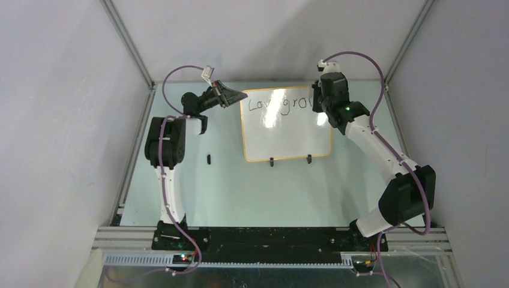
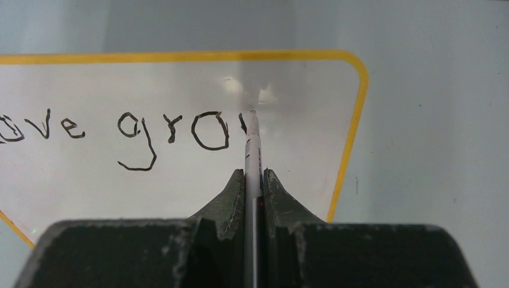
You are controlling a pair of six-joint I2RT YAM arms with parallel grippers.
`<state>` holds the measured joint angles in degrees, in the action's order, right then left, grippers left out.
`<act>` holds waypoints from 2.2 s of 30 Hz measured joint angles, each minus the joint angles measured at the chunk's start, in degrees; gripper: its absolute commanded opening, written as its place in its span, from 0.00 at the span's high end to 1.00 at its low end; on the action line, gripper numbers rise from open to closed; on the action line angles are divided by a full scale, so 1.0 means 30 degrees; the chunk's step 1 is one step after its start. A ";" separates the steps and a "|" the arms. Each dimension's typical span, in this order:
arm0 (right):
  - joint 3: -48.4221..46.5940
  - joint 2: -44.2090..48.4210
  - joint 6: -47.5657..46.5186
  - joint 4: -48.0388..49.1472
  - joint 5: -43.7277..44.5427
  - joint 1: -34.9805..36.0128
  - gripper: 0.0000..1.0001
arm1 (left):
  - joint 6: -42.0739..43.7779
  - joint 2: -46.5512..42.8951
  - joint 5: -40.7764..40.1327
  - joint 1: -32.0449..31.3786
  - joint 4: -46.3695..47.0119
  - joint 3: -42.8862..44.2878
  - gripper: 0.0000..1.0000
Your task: Write a sentence on the whiteboard
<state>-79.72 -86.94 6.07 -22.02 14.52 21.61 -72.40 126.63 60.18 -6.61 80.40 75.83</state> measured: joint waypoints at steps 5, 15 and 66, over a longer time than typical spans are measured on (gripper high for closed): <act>-0.0189 -0.0095 -0.0044 -0.0036 0.0000 0.0000 1.00 | 0.0000 0.0000 0.0000 0.0000 -0.0007 0.0000 1.00; -0.0197 -0.0102 -0.0044 -0.0087 0.0007 -0.0029 1.00 | 0.0131 0.0000 0.0000 0.0000 -0.0015 0.0000 1.00; 0.1341 0.0561 0.0328 -0.0138 -0.0357 -0.0109 1.00 | 0.0138 0.0000 -0.0015 0.0000 -0.0124 -0.0007 1.00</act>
<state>-75.70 -85.25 7.05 -22.44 13.45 21.28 -71.99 126.63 60.14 -6.61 80.03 75.81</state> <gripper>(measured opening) 0.139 0.101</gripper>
